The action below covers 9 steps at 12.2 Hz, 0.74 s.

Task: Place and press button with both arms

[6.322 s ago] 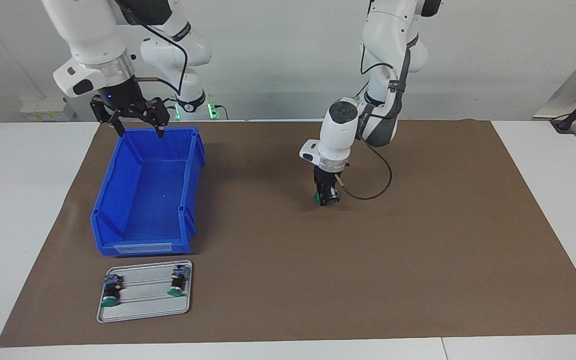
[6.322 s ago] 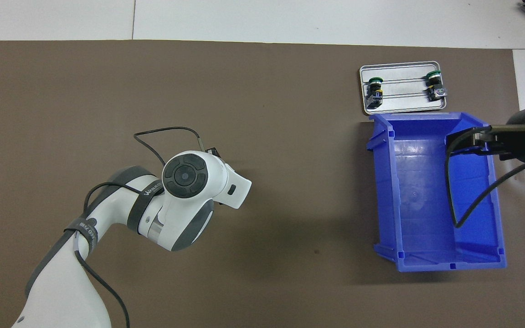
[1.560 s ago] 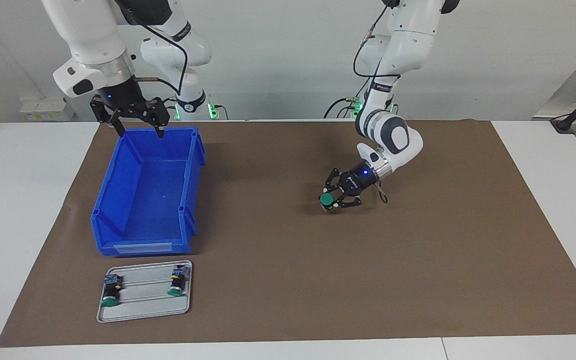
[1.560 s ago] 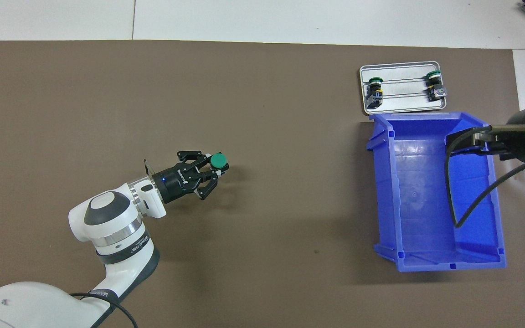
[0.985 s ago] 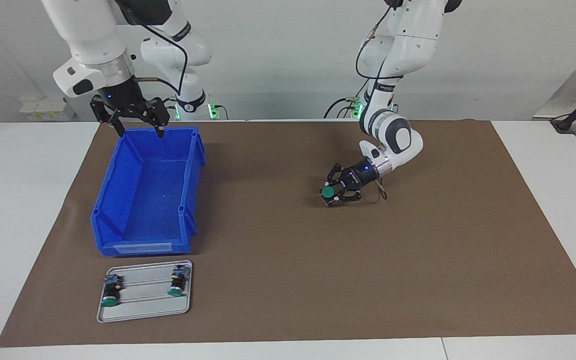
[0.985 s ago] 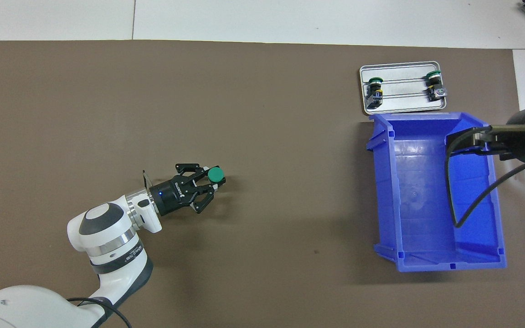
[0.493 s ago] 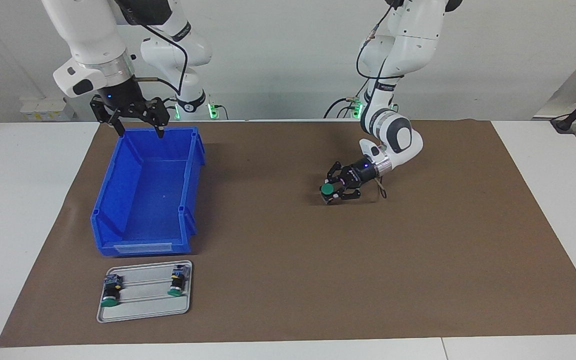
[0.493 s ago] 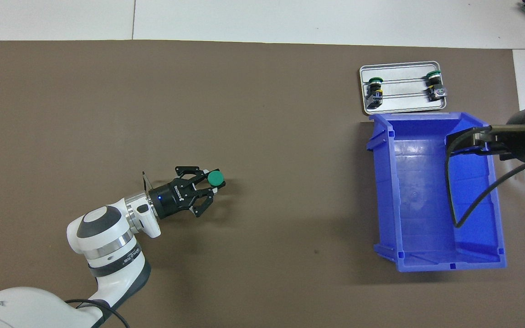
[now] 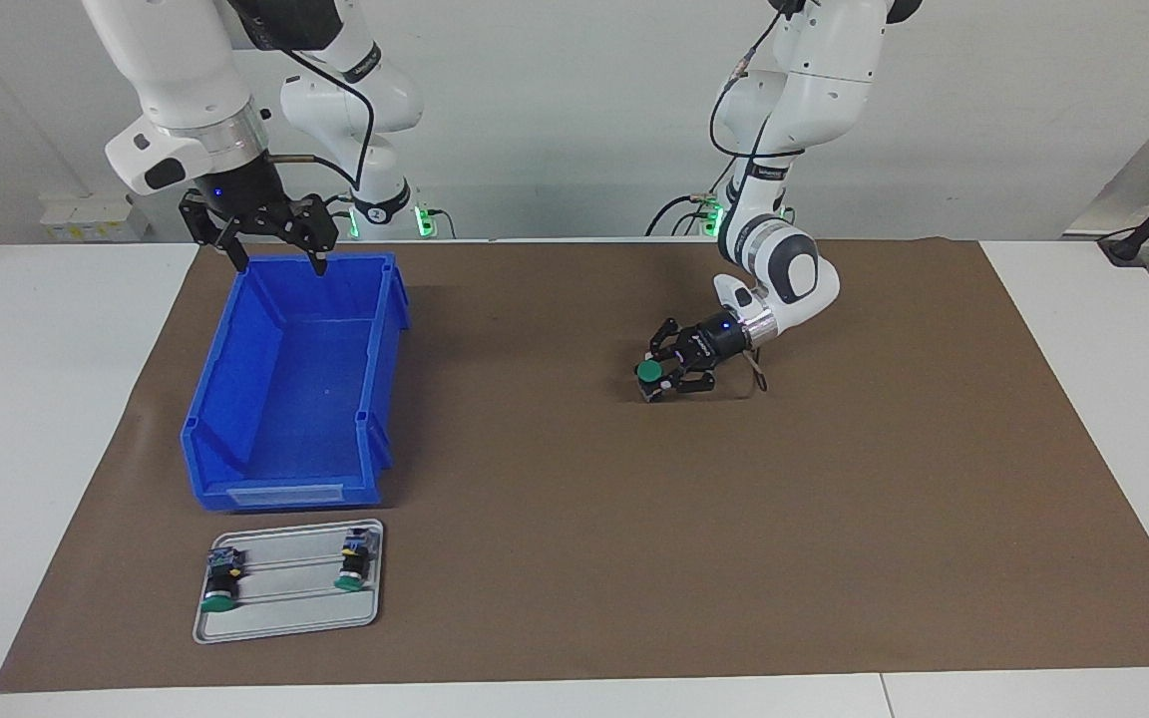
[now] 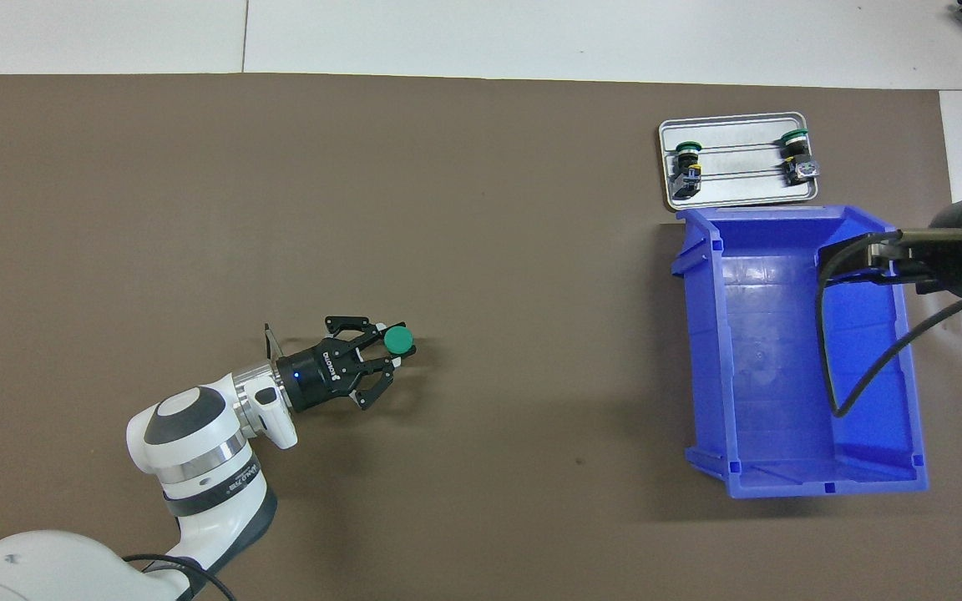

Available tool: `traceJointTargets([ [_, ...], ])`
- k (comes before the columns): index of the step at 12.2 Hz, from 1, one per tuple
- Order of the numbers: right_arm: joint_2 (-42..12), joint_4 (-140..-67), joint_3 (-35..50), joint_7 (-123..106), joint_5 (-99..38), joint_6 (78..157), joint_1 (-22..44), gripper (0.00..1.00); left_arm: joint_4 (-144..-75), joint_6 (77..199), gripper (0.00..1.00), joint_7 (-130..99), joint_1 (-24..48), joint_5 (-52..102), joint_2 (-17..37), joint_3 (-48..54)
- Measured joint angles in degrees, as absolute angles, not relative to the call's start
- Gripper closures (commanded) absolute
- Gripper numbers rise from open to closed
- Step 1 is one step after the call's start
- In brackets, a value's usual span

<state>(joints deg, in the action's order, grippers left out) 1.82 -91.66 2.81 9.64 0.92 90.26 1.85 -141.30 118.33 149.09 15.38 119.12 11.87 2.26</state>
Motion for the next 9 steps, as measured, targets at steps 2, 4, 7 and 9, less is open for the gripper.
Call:
traceJointTargets([
  [2, 1.8, -91.7, 2.8, 9.6, 0.9, 90.3, 1.8, 0.0, -141.8, 118.7, 1.0, 150.6, 15.4, 119.2, 11.8, 2.2],
  [4, 1.8, -91.7, 2.8, 9.6, 0.9, 90.3, 1.8, 0.0, -142.0, 119.0, 1.0, 151.3, 15.5, 119.2, 11.5, 2.2],
  [7, 1.8, -91.7, 2.8, 9.6, 0.9, 90.3, 1.8, 0.0, -142.4, 119.4, 0.92, 152.0, 15.6, 119.2, 11.1, 2.2],
  [9, 1.8, -91.7, 2.8, 9.6, 0.9, 90.3, 1.8, 0.0, -142.6, 119.6, 0.76, 152.3, 15.6, 119.2, 10.9, 2.2],
])
